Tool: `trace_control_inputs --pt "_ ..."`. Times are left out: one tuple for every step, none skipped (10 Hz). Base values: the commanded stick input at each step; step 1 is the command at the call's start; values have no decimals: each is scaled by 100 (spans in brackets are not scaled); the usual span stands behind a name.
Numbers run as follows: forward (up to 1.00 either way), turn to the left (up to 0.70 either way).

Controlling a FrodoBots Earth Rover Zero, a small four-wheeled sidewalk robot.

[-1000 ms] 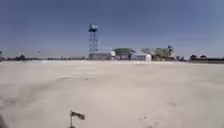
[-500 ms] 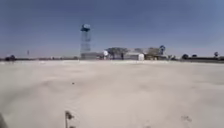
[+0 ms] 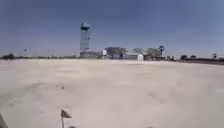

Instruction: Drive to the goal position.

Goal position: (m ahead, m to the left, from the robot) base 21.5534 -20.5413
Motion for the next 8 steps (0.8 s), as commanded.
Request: trace_control_inputs --pt "85 0" --pt "85 0" --pt "85 0" --pt "85 0" --pt "85 -17" --pt "85 -27" --pt "85 -27" --pt "85 0"
